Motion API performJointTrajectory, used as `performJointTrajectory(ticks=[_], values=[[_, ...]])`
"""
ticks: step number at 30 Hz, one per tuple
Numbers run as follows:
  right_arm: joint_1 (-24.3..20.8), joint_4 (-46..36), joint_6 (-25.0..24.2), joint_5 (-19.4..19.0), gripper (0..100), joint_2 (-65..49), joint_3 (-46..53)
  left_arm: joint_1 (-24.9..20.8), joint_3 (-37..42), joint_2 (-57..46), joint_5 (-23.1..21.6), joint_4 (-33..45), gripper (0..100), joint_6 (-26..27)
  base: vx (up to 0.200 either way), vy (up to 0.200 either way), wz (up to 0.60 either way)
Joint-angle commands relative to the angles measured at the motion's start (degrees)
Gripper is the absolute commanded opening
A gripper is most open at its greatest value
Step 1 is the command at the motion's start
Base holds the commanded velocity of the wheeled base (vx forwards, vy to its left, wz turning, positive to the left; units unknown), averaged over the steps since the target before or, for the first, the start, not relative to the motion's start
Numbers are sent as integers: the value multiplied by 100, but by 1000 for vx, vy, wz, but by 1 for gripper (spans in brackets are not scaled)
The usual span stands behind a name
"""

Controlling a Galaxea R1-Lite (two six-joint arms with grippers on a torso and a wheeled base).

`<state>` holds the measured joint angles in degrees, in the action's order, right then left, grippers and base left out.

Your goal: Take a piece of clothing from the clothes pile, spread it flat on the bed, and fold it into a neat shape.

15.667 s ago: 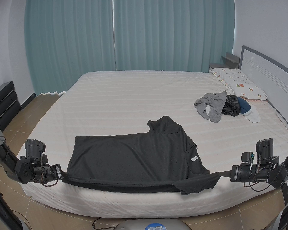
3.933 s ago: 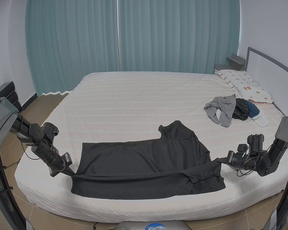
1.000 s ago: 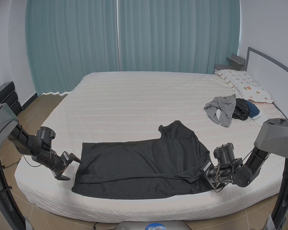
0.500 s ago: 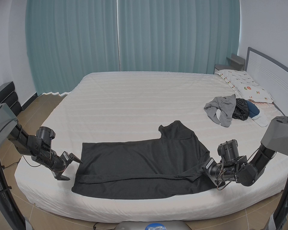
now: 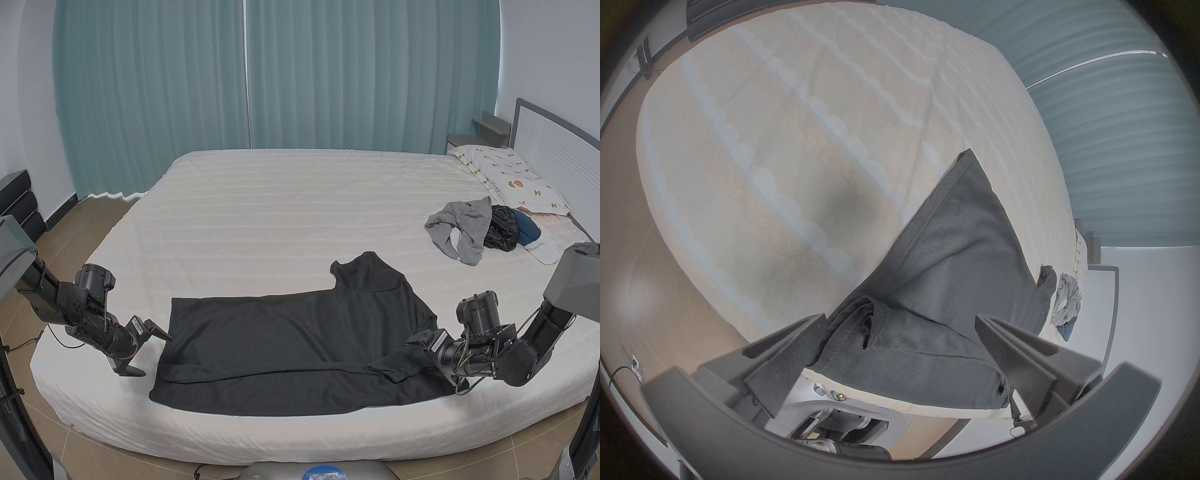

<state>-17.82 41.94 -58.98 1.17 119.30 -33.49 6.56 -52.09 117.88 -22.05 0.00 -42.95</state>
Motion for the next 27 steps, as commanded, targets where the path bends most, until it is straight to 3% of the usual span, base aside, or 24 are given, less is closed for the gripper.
performJointTrajectory(ticks=[1, 27], values=[[306, 8, 238, -64, 100, -179, 123, 3, -3, 7, -1, 0, 100, -3, 0, 0, 0], [385, 368, 668, -302, 100, 665, -184, 3, -12, 42, -1, 0, 100, -3, 0, 0, 0]])
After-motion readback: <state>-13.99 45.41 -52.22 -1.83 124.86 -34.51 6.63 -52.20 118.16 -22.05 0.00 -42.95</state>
